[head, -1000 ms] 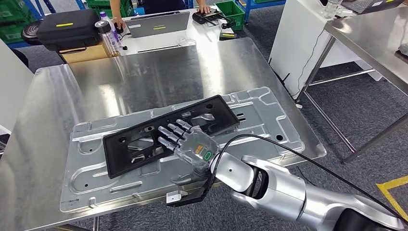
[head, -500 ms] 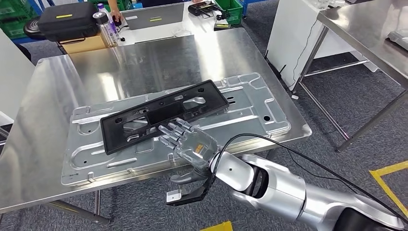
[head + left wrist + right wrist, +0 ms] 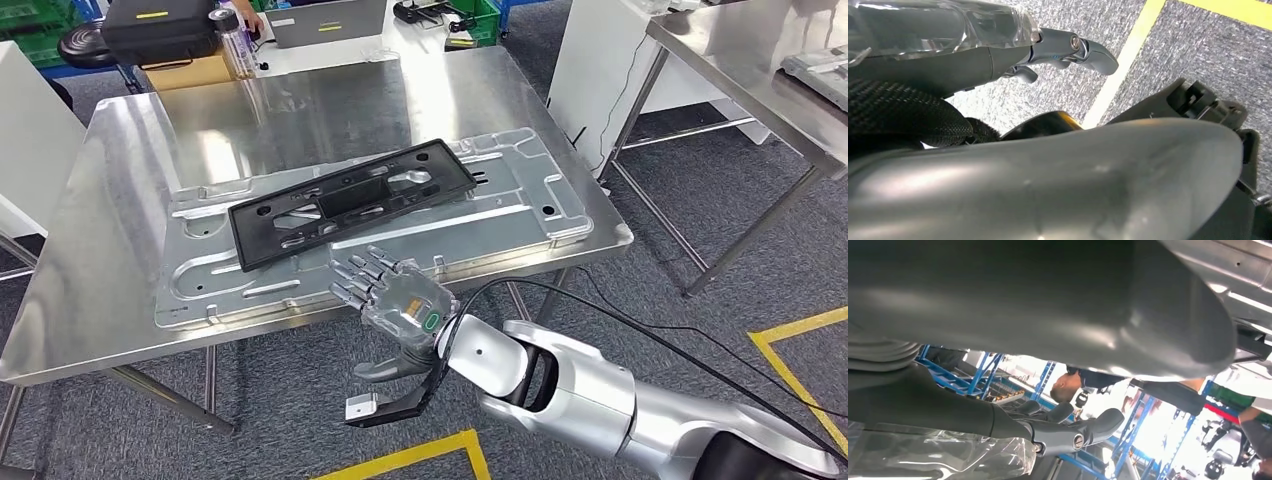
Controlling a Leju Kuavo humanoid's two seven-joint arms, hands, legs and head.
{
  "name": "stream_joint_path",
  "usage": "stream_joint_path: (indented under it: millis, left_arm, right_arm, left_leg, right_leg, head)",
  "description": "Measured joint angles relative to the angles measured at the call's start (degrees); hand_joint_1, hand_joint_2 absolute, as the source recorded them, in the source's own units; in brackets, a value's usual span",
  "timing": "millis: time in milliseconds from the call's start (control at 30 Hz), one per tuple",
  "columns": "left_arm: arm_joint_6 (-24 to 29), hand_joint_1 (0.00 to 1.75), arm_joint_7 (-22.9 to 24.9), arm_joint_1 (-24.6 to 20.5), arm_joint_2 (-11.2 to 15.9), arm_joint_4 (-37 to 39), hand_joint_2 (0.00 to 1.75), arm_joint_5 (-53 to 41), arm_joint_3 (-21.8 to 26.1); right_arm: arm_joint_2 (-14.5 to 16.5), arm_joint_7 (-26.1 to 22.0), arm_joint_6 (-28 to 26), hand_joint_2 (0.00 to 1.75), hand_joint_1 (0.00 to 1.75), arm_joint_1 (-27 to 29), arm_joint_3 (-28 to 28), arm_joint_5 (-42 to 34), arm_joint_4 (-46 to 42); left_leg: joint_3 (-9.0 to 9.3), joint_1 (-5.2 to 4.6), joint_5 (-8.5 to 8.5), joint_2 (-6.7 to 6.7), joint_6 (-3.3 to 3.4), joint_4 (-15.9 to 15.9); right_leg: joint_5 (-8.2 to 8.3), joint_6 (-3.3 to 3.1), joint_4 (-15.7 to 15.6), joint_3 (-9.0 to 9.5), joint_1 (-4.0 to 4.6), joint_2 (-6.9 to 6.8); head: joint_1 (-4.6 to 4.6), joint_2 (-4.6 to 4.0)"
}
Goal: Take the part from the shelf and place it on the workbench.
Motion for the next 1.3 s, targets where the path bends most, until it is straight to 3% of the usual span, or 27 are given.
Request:
stream_joint_path:
  millis: [33, 67, 133, 167, 200, 267, 300, 333, 367, 400, 467, 533, 567, 633, 667, 700, 800, 833, 867, 900, 933, 1000, 1067, 1100, 1167, 1233, 1300]
  left_arm:
    - [0.08, 0.00, -0.03, -0.02, 0.01, 0.01, 0.00, -0.01, 0.00]
    - [0.14, 0.00, -0.06, -0.03, 0.01, 0.01, 0.00, 0.00, 0.00]
    - [0.19, 0.00, -0.08, -0.03, 0.02, 0.02, 0.00, -0.02, -0.01]
    - [0.19, 0.00, -0.08, -0.02, 0.01, 0.02, 0.00, -0.02, -0.02]
    - [0.19, 0.00, -0.08, -0.03, 0.02, 0.02, 0.00, -0.04, -0.02]
    - [0.19, 0.00, -0.08, -0.08, 0.02, 0.02, 0.00, -0.05, -0.02]
    - [0.20, 0.00, -0.08, -0.11, 0.03, 0.02, 0.00, -0.05, -0.02]
    - [0.23, 0.00, -0.08, -0.13, 0.03, 0.02, 0.00, -0.05, -0.02]
    - [0.28, 0.00, -0.07, -0.13, 0.04, 0.02, 0.00, -0.05, -0.02]
    - [0.38, 0.00, -0.02, -0.13, 0.08, 0.02, 0.00, -0.03, -0.02]
    - [0.79, 0.00, 0.10, -0.04, 0.25, 0.03, 0.00, 0.20, -0.04]
    - [1.26, 0.00, 0.13, 0.22, 0.52, 0.04, 0.00, 0.83, -0.07]
    - [1.42, 0.00, 0.09, 0.34, 0.65, 0.05, 0.00, 1.19, -0.08]
    - [1.62, 0.00, -0.11, 0.46, 0.76, 0.06, 0.00, 1.95, -0.08]
    - [1.76, 0.00, -0.30, 0.47, 0.74, 0.06, 0.00, 2.24, -0.08]
    - [1.96, 0.00, -0.51, 0.49, 0.70, 0.06, 0.00, 2.53, -0.07]
    - [2.73, 0.00, -1.21, 0.53, 0.37, 0.06, 0.00, 3.15, -0.04]
    - [2.98, 0.00, -1.37, 0.55, 0.21, 0.06, 0.00, 3.38, -0.03]
    - [3.20, 0.00, -1.50, 0.57, 0.08, 0.06, 0.00, 3.62, 0.01]
    - [3.38, 0.00, -1.58, 0.58, -0.04, 0.06, 0.00, 3.86, 0.06]
    - [3.48, 0.00, -1.63, 0.59, -0.12, 0.06, 0.00, 4.02, 0.13]
    - [3.53, 0.00, -1.50, 0.56, -0.23, 0.06, 0.00, 4.12, 0.24]
    - [3.47, 0.00, -1.13, 0.53, -0.26, 0.06, 0.00, 3.97, 0.27]
    - [3.44, 0.00, -0.90, 0.54, -0.27, 0.06, 0.00, 3.84, 0.28]
    - [3.49, 0.00, -0.61, 0.56, -0.16, 0.08, 0.00, 3.62, 0.28]
    - [3.78, 0.00, -0.87, 0.52, 0.02, 0.09, 0.00, 3.70, 0.29]
    - [4.12, 0.00, -1.33, 0.32, 0.20, 0.09, 0.00, 3.97, 0.30]
  right_arm:
    - [0.03, -0.01, -0.06, 0.00, 0.00, -0.09, -0.04, 0.00, 0.00]
    - [0.07, -0.02, -0.10, 0.00, 0.00, -0.18, -0.07, 0.01, 0.00]
    - [0.08, -0.05, -0.14, 0.00, 0.00, -0.27, -0.07, 0.01, 0.02]
    - [0.09, -0.05, -0.14, 0.00, 0.00, -0.27, -0.04, 0.01, 0.02]
    - [0.09, -0.04, -0.14, 0.00, 0.00, -0.27, -0.03, 0.00, 0.03]
    - [0.09, 0.10, -0.13, 0.00, 0.00, -0.26, -0.06, -0.06, 0.03]
    - [0.07, 0.27, -0.12, 0.00, 0.00, -0.25, -0.07, -0.10, 0.04]
    - [0.04, 0.44, -0.10, 0.00, 0.00, -0.23, -0.08, -0.13, 0.03]
    - [0.01, 0.59, -0.09, 0.00, 0.00, -0.21, -0.08, -0.15, 0.03]
    - [-0.02, 0.68, -0.08, 0.00, 0.00, -0.21, -0.09, -0.15, 0.04]
    - [-0.02, 0.69, -0.09, 0.00, 0.00, -0.28, -0.13, -0.13, 0.03]
    - [0.04, 0.56, -0.13, 0.00, 0.00, -0.63, -0.16, -0.10, 0.01]
    - [0.10, 0.40, -0.14, 0.00, 0.00, -0.93, -0.15, -0.08, 0.00]
    - [0.26, -0.14, -0.16, 0.00, 0.00, -1.54, -0.10, -0.08, 0.01]
    - [0.35, -0.45, -0.16, 0.00, 0.00, -1.84, -0.05, -0.09, 0.02]
    - [0.44, -0.80, -0.15, 0.00, 0.00, -2.15, 0.00, -0.11, 0.03]
    - [0.58, -1.34, -0.12, 0.00, 0.00, -3.37, 0.25, -0.42, 0.09]
    - [0.59, -1.33, -0.12, 0.00, 0.00, -3.64, 0.32, -0.64, 0.10]
    - [0.60, -1.30, -0.12, 0.00, 0.00, -3.79, 0.38, -0.89, 0.11]
    - [0.60, -1.26, -0.13, 0.00, 0.00, -3.87, 0.43, -1.08, 0.13]
    - [0.61, -1.19, -0.15, 0.00, 0.00, -3.98, 0.46, -1.24, 0.14]
    - [0.71, -0.98, -0.22, 0.00, 0.00, -4.49, 0.48, -1.41, 0.15]
    - [0.87, -0.58, -0.37, 0.00, 0.00, -5.13, 0.45, -1.58, 0.15]
    - [0.93, -0.39, -0.48, 0.00, 0.00, -5.33, 0.45, -1.70, 0.16]
    - [0.96, -0.13, -0.69, 0.00, 0.00, -5.54, 0.44, -2.01, 0.17]
    - [1.09, 0.05, -0.97, 0.00, 0.00, -5.84, 0.40, -2.32, 0.19]
    - [1.21, 0.16, -1.31, 0.00, 0.00, -6.26, 0.35, -2.67, 0.27]
  left_leg:
    - [-0.35, -0.05, 0.36, -0.05, -0.31, 0.29]
    - [-0.64, -0.06, 0.81, -0.09, -0.62, 0.41]
    - [-1.14, 0.10, 1.33, -0.15, -1.27, 0.56]
    - [-1.70, 0.23, 0.35, -0.17, -1.66, 1.38]
    - [-2.51, 0.37, -1.69, -0.19, -2.05, 3.27]
    - [-4.75, 0.70, -7.72, -0.17, -2.76, 10.35]
    - [-5.64, 0.79, -9.94, -0.17, -2.96, 14.38]
    - [-5.94, 0.82, -10.90, -0.17, -3.06, 17.36]
    - [-5.32, 0.83, -10.49, -0.17, -3.06, 18.49]
    - [-3.68, 0.82, -9.17, -0.18, -2.96, 17.61]
    - [2.18, 0.74, -6.84, -0.21, -2.46, 10.23]
    - [7.33, 0.43, -7.25, -0.33, -1.75, 2.08]
    - [8.33, 0.22, -7.78, -0.41, -1.45, 0.03]
    - [7.85, 0.12, -7.13, -0.45, -0.84, -0.63]
    - [7.44, 0.24, -6.51, -0.40, -0.49, -0.74]
    - [6.90, 0.40, -5.79, -0.32, -0.05, -0.85]
    - [4.70, 0.47, -3.67, -0.14, 0.66, -0.88]
    - [3.88, 0.43, -2.99, -0.12, 0.67, -0.85]
    - [3.06, 0.40, -2.34, -0.11, 0.66, -0.82]
    - [2.26, 0.38, -1.71, -0.12, 0.61, -0.77]
    - [1.50, 0.37, -1.12, -0.13, 0.51, -0.71]
    - [0.31, 0.28, -0.16, -0.20, 0.14, -0.42]
    - [-0.45, 0.15, 0.78, -0.22, -0.44, -0.20]
    - [-0.76, 0.14, 1.32, -0.21, -0.78, -0.23]
    - [-1.46, 0.27, 1.67, -0.26, -1.44, -0.12]
    - [-2.95, 0.56, -1.74, -0.30, -2.25, 3.21]
    - [-5.32, 1.00, -7.49, -0.28, -3.06, 11.12]
  right_leg:
    - [-0.70, -0.31, -2.85, 1.73, 0.07, 0.07]
    - [-1.15, -0.79, -4.09, 2.25, 0.25, 0.13]
    - [-0.44, -1.75, -4.15, 1.47, 0.28, 0.03]
    - [0.16, -2.21, -4.09, 0.90, 0.24, -0.08]
    - [0.83, -2.57, -4.13, 0.18, 0.14, -0.17]
    - [2.21, -2.94, -4.09, -1.56, 0.13, -0.23]
    - [2.90, -2.98, -4.06, -2.51, 0.13, -0.24]
    - [3.60, -2.96, -4.03, -3.46, 0.14, -0.24]
    - [4.29, -2.90, -4.01, -4.39, 0.14, -0.23]
    - [5.00, -2.80, -4.00, -5.30, 0.15, -0.21]
    - [6.27, -2.49, -3.98, -6.73, 0.16, -0.13]
    - [7.45, -1.98, -4.06, -7.55, 0.22, -0.07]
    - [8.04, -1.65, -4.18, -7.76, 0.19, -0.07]
    - [9.06, -0.92, -4.54, -8.03, 0.07, -0.05]
    - [8.58, -0.62, -4.22, -8.38, 0.01, -0.03]
    - [6.99, -0.38, -3.00, -8.97, 0.00, -0.02]
    - [-1.73, 0.12, 7.63, -12.05, -0.06, -0.07]
    - [-3.29, 0.27, 11.46, -12.69, -0.06, -0.08]
    - [-3.30, 0.36, 13.69, -12.49, -0.05, -0.08]
    - [-2.23, 0.38, 13.92, -11.32, -0.05, -0.08]
    - [-0.73, 0.31, 11.90, -9.04, -0.05, -0.08]
    - [0.48, -0.02, 3.40, -2.38, 0.08, -0.07]
    - [-0.62, -0.60, -3.66, 2.17, 0.33, -0.04]
    - [-0.94, -0.95, -5.17, 2.75, 0.53, -0.04]
    - [-0.10, -1.80, -5.50, 1.97, 0.39, -0.20]
    - [1.09, -2.57, -5.66, 0.91, 0.13, -0.43]
    - [2.24, -2.92, -5.61, -0.43, 0.13, -0.51]
  head:
    - [-0.02, 0.00]
    - [-0.05, 0.01]
    - [-0.06, 0.01]
    - [-0.08, 0.01]
    - [-0.10, 0.00]
    - [-0.17, 0.00]
    - [-0.18, 0.00]
    - [-0.19, 0.00]
    - [-0.19, 0.00]
    - [-0.19, 0.00]
    - [-0.19, 0.00]
    - [-0.15, 0.00]
    - [-0.14, 0.00]
    - [-0.13, 0.00]
    - [-0.12, 0.00]
    - [-0.08, 0.00]
    - [0.08, 0.00]
    - [0.09, 0.00]
    - [0.09, 0.00]
    - [0.09, 0.00]
    - [0.09, 0.00]
    - [0.09, 0.00]
    - [0.04, 0.00]
    - [0.03, 0.00]
    - [0.02, 0.00]
    - [-0.06, 0.00]
    - [-0.13, 0.00]
